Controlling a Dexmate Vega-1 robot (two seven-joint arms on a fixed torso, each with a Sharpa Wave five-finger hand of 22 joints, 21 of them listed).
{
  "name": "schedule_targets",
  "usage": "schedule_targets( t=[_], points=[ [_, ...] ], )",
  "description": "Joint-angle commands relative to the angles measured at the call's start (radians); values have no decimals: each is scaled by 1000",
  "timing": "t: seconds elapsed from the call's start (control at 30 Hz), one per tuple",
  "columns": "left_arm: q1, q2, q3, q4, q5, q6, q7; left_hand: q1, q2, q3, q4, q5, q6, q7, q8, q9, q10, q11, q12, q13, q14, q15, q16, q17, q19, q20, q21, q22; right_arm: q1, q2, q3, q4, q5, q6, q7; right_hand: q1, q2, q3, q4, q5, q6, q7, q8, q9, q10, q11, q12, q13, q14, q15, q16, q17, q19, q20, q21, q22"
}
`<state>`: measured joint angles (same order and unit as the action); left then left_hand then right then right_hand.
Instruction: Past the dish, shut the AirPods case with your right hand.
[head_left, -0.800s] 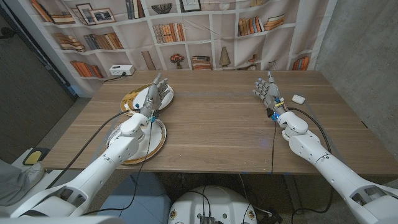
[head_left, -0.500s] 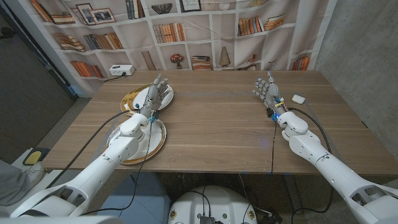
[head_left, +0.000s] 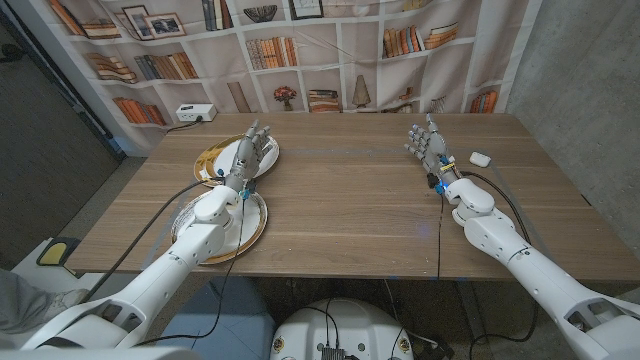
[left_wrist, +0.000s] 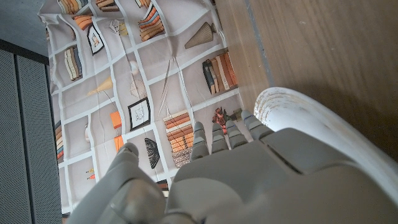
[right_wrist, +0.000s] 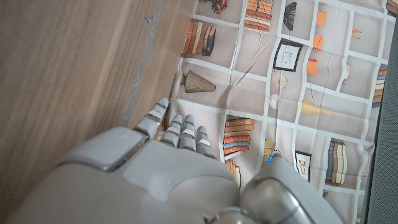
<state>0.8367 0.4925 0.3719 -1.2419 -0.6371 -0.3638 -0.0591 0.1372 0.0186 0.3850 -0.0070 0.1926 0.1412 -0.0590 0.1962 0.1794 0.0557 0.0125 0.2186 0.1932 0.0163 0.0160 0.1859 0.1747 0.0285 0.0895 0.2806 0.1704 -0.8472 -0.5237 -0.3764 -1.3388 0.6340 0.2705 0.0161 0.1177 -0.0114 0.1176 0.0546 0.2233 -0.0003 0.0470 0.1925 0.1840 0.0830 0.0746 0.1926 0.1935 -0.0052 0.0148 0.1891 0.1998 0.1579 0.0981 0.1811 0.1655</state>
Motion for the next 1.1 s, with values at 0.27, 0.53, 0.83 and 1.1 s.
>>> schedule_targets(
  t=[0.27, 0.53, 0.83, 1.1],
  points=[
    [5, -2, 4, -11, 25, -33, 12, 17, 1, 5, -8, 1, 5, 2, 0, 2, 9, -1, 2, 3, 5, 3, 2, 3, 6, 0, -9, 3, -18, -41, -1, -85, -61, -62, -99, 43, -8, 6, -32, -8, -54, 24, -9, 5, -31, 17, -4, 5, -33, 19, -4, 1, -25, 5, -1, 5],
    [62, 25, -8, -79, 21, -16, 42, 19, 3, 6, -11, 0, 5, 3, -1, 2, 6, -2, 0, 3, 3, 3, 1, 3, 7, -2, -13, 3, -15, -57, -9, -98, -56, -106, -88, 70, -14, 10, -54, -15, -107, 16, -15, 7, -62, 27, -6, 8, -72, 33, -7, 1, -59, 26, -3, 7],
    [60, 8, -11, -99, -34, -31, -28, 21, 5, 7, -15, 0, 3, 5, -3, 2, 5, -1, -1, 3, -1, 6, -1, 3, 9, -9, -17, 3, -30, -65, 0, -130, -78, -130, -153, 92, -14, 14, -72, -20, -143, 16, -12, 8, -108, 38, -9, 11, -116, 53, -8, 2, -95, 51, -4, 8],
    [23, 6, 10, -72, -11, -13, -41, 21, 6, 8, -16, -1, 2, 5, -4, 2, 4, -1, -2, 3, -6, 8, -3, 3, 8, -11, -22, 3, -48, -89, 10, -183, -99, -171, -207, 99, -12, 16, -77, -21, -141, 19, -7, 9, -119, 45, -7, 13, -130, 56, -8, 3, -102, 42, -3, 8]
  ],
)
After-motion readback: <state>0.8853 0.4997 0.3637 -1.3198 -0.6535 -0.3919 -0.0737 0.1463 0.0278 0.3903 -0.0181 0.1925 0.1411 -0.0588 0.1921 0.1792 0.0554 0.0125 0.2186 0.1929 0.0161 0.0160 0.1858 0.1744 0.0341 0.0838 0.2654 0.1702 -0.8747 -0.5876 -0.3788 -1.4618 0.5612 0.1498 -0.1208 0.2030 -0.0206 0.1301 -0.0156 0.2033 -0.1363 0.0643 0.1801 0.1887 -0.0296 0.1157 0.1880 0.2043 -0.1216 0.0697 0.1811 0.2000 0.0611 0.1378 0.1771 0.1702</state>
